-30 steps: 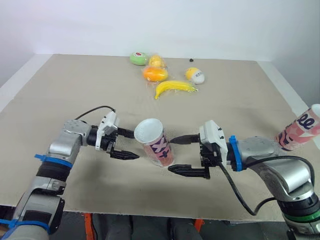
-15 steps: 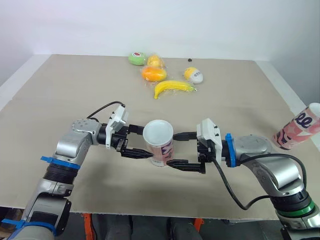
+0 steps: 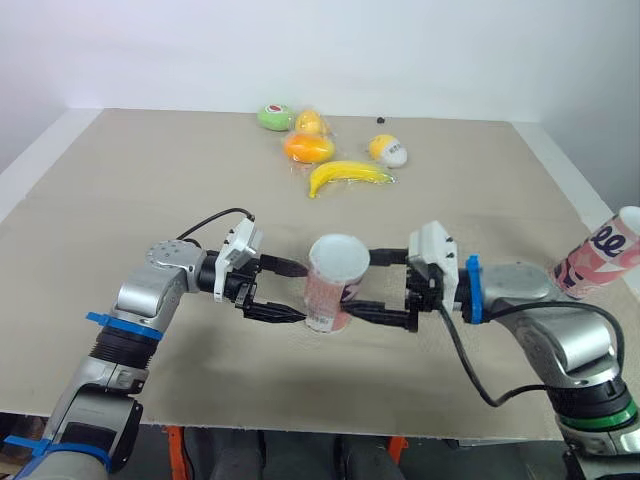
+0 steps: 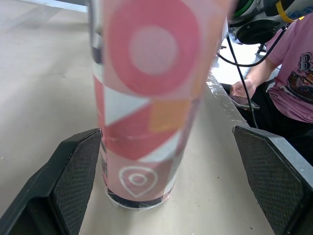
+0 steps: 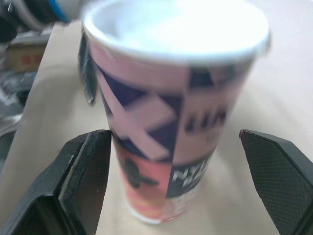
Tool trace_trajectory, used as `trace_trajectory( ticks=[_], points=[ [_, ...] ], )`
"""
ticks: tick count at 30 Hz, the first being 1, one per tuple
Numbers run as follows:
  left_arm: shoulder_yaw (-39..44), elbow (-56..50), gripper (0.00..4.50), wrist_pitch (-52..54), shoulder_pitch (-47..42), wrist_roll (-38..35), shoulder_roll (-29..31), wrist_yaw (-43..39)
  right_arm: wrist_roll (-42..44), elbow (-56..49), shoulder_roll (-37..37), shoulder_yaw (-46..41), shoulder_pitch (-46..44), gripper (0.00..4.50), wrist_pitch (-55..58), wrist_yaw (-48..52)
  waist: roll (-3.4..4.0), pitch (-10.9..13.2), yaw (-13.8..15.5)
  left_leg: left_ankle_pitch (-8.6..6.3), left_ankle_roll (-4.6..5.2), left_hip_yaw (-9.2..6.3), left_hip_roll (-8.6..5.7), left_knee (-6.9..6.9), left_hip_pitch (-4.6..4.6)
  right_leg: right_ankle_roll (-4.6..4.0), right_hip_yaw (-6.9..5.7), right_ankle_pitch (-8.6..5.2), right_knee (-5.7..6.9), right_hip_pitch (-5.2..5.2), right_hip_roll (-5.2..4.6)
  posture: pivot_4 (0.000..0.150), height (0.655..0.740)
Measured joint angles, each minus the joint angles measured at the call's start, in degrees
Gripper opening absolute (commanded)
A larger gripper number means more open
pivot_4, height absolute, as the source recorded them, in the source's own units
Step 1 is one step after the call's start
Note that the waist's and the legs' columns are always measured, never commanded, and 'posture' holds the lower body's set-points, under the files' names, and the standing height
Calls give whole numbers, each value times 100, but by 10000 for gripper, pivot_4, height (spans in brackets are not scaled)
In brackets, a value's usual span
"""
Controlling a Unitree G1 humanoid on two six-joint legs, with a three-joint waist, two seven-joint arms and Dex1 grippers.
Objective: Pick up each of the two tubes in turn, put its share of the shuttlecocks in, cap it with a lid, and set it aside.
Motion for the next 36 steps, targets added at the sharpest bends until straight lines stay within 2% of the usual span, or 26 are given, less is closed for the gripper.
trace_trajectory(
  ticks=[14, 20, 25, 26, 29, 36],
  points=[
    [6, 0, 44351, 0, 0, 0, 85, -12, 162, 100, 420, 277, -147, 45000, 92, 97, 0, 0, 0, 0, 0, 0, 0, 3, -1, 0, 0, 1, 1, 1, 0, 1500, 6917],
    [9, -12, 44351, 2, 1, -2, 105, 56, -324, 419, 487, 742, -242, 45000, -67, 129, 0, 0, 0, 0, 0, 1, 0, 7, -1, 2, 1, 2, 1, 0, -1, 1500, 6917],
    [78, -43, 44351, 17, 28, -21, 212, 82, -388, 501, 555, 750, -372, 45000, -165, 134, 0, 0, -1, 0, 0, 0, 1, 6, -1, 1, 0, 2, 2, 0, 1, 1500, 6917],
    [143, -70, 45000, 26, 87, -48, 297, 119, -390, 521, 571, 750, -379, 39806, -177, 139, 0, 0, -6, 0, 0, 1, 1, 5, -1, 0, 1, 2, 2, 0, 1, 1500, 6917],
    [406, -85, 45000, 33, 337, -82, 587, 198, -394, 551, 590, 750, -377, 30000, -188, 134, 1, 0, -15, 0, 0, -1, 2, 3, -1, -6, 0, 3, 2, -1, 1, 1500, 6917],
    [803, -367, 45000, 32, 730, -284, 717, 494, -252, 529, 589, 684, -308, 29109, -100, 152, -1, 1, 11, 0, 0, 1, 1, 10, -2, 0, -1, 5, 2, 2, -3, 1500, 6917]
  ],
)
